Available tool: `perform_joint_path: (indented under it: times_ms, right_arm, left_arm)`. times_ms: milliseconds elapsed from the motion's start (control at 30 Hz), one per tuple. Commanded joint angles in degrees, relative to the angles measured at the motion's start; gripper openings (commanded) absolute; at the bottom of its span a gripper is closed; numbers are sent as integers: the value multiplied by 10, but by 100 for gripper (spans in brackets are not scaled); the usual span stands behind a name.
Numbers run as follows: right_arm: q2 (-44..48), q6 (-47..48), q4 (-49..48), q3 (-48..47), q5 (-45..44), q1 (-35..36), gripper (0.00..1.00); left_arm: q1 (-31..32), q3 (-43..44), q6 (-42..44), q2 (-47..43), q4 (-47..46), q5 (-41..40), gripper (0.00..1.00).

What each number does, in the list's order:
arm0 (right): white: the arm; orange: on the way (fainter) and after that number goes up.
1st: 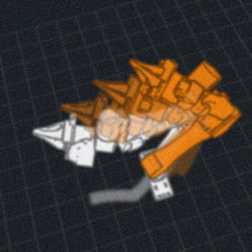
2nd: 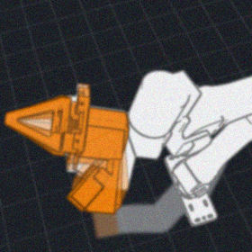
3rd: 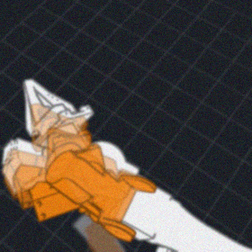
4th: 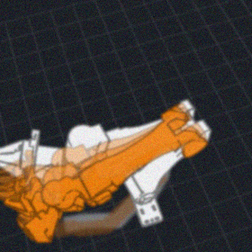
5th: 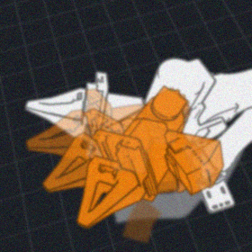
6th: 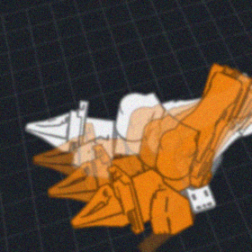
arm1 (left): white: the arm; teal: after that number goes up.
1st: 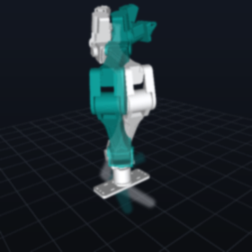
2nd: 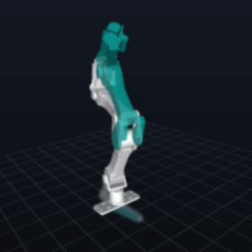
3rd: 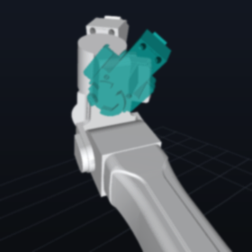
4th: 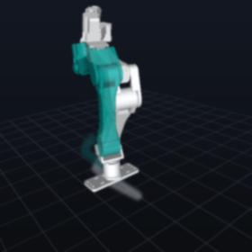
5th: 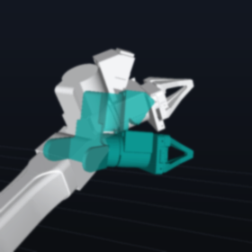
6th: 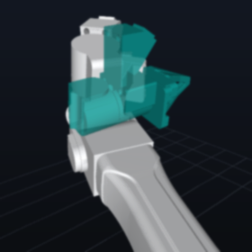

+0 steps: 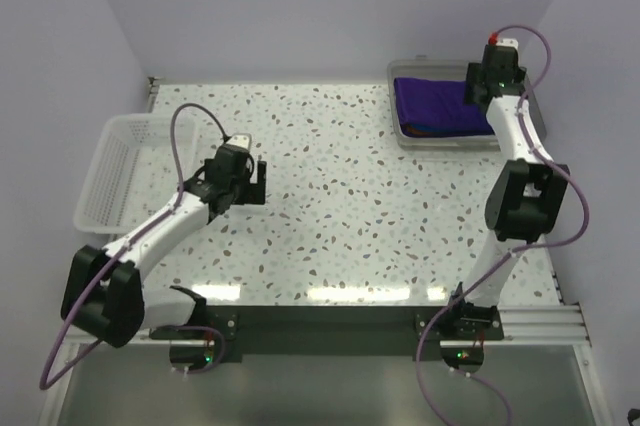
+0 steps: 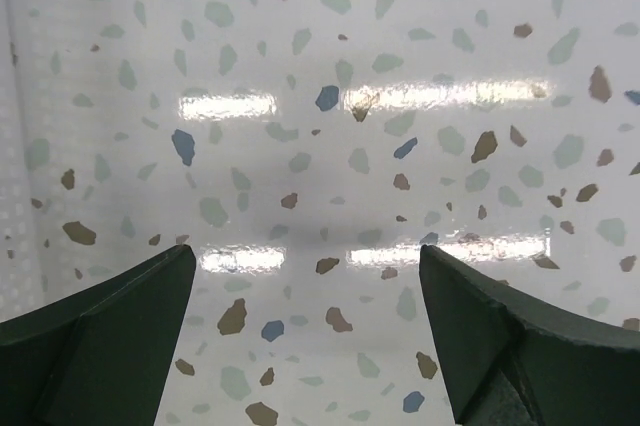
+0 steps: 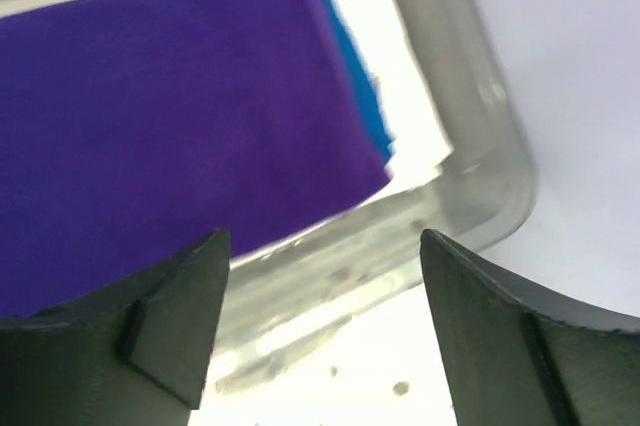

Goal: Fold and stack the towels
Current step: Neatly place the folded towel into the bin

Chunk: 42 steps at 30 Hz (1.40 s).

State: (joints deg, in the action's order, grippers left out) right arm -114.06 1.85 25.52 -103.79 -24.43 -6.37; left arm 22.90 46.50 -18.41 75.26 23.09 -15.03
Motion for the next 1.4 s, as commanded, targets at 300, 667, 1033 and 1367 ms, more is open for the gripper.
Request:
perform_joint_path:
  times_ms: [300, 667, 1033, 1367]
  right_arm:
    - [511, -190, 22, 340, 153, 30, 99]
    - [904, -186, 141, 408, 93, 92, 99]
    - [1087, -116, 125, 516, 85, 117, 99]
    - [1115, -112, 107, 570, 94, 121, 99]
  left_arm:
    - [-3, 11, -38, -272, 32, -177, 100]
    - [-3, 86, -60, -469, 160, -248, 100]
    - [-3, -22, -51, -621, 117, -243, 100]
    - [-3, -86, -45, -654, 71, -227, 100]
